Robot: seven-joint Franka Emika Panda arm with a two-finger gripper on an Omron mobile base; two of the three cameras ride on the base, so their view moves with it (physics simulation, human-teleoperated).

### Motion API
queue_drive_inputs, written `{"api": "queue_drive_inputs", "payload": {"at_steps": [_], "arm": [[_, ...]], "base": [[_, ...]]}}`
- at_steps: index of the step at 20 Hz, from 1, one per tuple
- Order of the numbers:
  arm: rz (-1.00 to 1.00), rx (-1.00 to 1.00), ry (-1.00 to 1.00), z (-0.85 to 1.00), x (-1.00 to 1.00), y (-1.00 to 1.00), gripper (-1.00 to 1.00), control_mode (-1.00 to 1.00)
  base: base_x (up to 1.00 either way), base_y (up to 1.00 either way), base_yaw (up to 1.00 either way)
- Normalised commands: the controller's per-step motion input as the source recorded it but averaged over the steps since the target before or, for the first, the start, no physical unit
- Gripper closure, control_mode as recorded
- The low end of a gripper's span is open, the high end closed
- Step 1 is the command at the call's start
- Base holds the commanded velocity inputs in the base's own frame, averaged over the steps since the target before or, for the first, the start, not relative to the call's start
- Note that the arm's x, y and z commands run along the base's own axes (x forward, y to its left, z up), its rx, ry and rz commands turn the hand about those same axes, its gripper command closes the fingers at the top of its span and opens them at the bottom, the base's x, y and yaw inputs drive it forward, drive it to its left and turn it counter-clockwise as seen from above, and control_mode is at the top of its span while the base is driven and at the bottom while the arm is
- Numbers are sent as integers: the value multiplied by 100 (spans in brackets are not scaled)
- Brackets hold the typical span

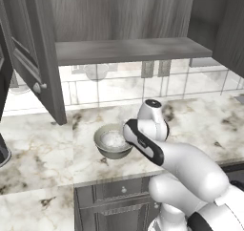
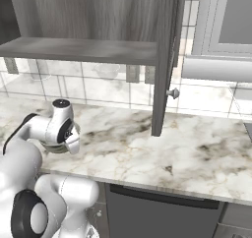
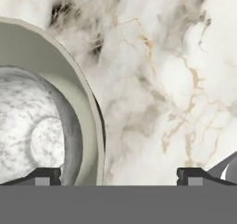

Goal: Pick up the bowls on the counter and stack them on top of one another in the open cabinet. Place the smaller bowl on top of the larger bowl.

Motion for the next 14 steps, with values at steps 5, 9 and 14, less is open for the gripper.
{"api": "queue_drive_inputs", "payload": {"at_steps": [5,9,14], "arm": [[0,0,4,-13,9,1,-100,-100],[0,0,5,-10,8,3,-100,-100],[0,0,5,-8,8,6,-100,-100]], "base": [[0,0,0],[0,0,0],[0,0,0]]}}
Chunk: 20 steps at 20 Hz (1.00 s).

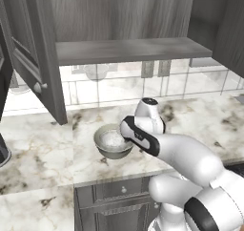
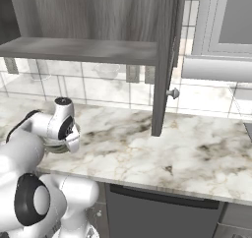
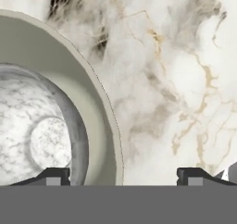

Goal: Pick up the bowls on the counter and stack them on top of one another in the open cabinet. Place the smaller bowl on top of the larger bowl.

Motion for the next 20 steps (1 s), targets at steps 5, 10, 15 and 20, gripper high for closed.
{"api": "queue_drive_inputs", "payload": {"at_steps": [5,10,15,20], "arm": [[0,0,0,0,0,1,-100,-100],[0,0,1,-5,1,1,-100,-100],[0,0,5,-18,6,6,-100,-100],[0,0,3,-20,11,11,-100,-100]], "base": [[0,0,0],[0,0,0],[0,0,0],[0,0,0]]}}
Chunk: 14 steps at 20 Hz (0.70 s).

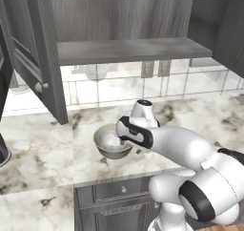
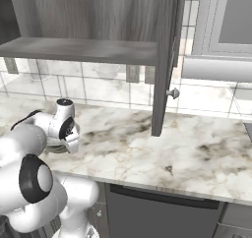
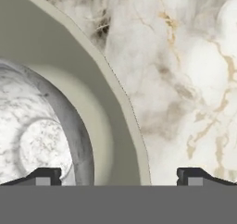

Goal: Pick up the bowls on the counter and stack them on top of one another in the open cabinet. Place the smaller bowl on top of the larger bowl.

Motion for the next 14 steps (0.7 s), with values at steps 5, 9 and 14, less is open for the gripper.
{"api": "queue_drive_inputs", "payload": {"at_steps": [5,9,14], "arm": [[0,0,1,-15,2,6,100,-100],[0,0,0,-5,0,0,100,-100],[0,0,0,0,0,0,100,-100]], "base": [[0,0,0],[0,0,0],[0,0,0]]}}
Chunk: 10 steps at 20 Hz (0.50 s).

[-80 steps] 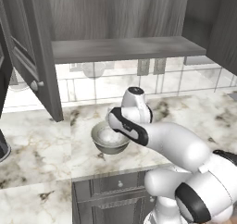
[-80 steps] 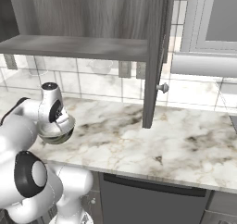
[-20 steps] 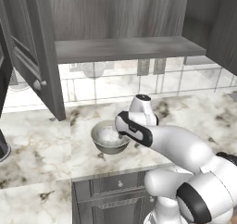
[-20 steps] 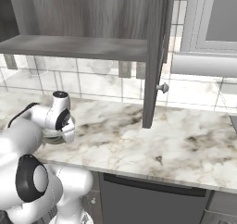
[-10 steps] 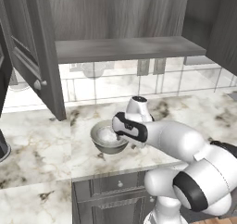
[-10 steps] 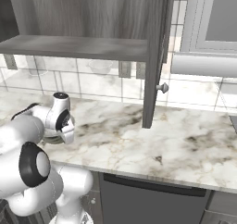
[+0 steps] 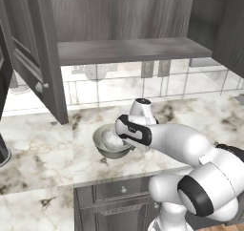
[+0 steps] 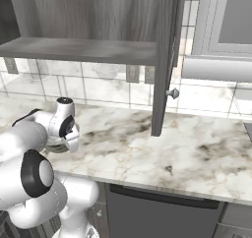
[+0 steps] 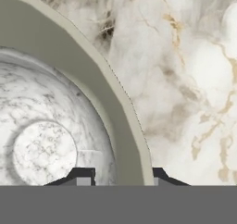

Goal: Pick up the bowls on the counter and stack them on top of one another in the open cabinet. Place the smaller bowl on top of the larger bowl.

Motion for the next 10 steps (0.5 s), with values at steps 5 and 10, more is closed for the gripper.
{"api": "queue_drive_inputs", "payload": {"at_steps": [5,10], "arm": [[0,0,0,21,-11,0,100,-100],[-2,0,0,59,-29,0,100,-100]], "base": [[0,0,0],[0,0,0]]}}
